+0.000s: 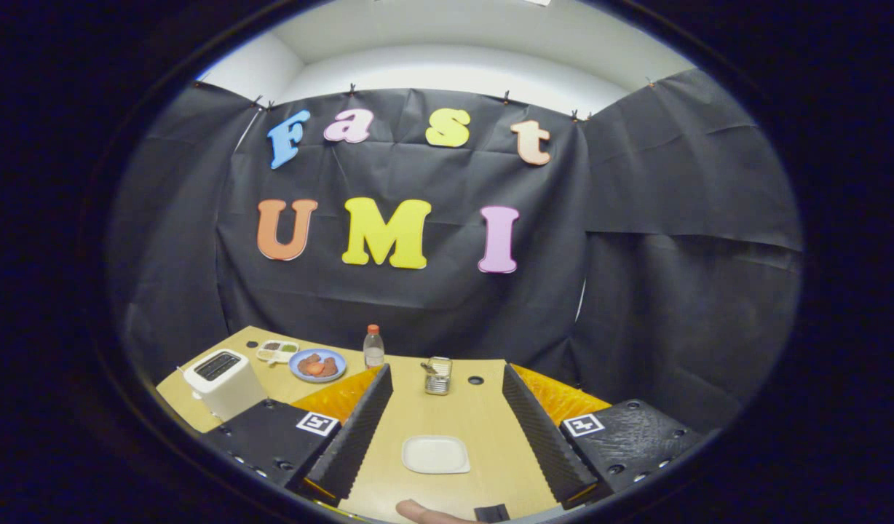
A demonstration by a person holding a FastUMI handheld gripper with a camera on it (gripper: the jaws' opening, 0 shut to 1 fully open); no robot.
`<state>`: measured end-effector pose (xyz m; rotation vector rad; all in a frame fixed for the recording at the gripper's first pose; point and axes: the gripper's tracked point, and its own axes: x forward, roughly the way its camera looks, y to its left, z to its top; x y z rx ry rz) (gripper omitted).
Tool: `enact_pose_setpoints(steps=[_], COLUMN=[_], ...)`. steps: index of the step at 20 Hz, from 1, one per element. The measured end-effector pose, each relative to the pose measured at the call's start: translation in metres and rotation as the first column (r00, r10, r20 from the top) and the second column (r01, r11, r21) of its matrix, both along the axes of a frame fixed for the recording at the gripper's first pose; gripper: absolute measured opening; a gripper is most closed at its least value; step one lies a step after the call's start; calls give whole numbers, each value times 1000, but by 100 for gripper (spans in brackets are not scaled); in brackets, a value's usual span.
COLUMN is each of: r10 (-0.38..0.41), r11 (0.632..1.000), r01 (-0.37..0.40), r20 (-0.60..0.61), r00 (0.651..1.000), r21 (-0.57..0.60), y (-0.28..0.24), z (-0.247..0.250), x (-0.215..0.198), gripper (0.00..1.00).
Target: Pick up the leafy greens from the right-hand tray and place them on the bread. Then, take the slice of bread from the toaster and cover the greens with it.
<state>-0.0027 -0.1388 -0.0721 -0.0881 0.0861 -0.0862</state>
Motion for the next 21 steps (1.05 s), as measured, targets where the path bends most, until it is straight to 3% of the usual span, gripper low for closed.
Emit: enact_pose_setpoints(steps=[7, 21], r10=[16, 50], r11=[999, 998], r01=[-15, -49], r20=[-19, -30], r00=[1000, 998], r21=[31, 39], y=[-5, 52], z=[-6, -24], x=[-16, 3], gripper=[96, 96])
